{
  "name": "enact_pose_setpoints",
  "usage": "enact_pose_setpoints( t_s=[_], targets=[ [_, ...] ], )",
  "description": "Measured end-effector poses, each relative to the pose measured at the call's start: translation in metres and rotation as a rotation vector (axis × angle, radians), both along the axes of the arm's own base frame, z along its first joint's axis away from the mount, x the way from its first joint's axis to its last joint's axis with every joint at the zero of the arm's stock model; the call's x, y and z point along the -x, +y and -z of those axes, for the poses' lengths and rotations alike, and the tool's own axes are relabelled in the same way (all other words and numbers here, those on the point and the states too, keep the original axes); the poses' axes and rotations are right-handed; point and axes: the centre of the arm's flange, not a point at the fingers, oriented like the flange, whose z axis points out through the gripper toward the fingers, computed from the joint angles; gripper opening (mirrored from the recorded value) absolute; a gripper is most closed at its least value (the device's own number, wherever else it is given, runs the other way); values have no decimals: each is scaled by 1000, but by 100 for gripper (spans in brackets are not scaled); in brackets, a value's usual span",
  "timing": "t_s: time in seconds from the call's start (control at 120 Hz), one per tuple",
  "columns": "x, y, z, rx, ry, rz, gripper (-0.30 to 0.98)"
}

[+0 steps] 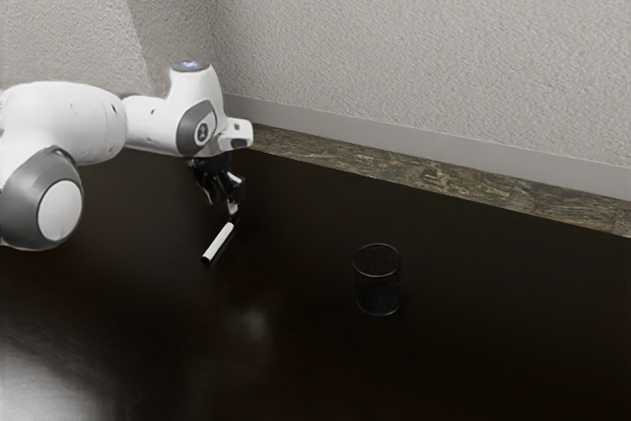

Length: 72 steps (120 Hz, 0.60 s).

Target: Put the marker into the pen holder.

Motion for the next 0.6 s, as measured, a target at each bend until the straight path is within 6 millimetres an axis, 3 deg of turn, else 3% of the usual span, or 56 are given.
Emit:
enact_pose_setpoints(
  t_s=[0.442, 0.6],
  targets=[
    [14, -9, 24, 87, 10, -117, 34],
    [14, -6, 29, 87, 12, -136, 24]
  ],
)
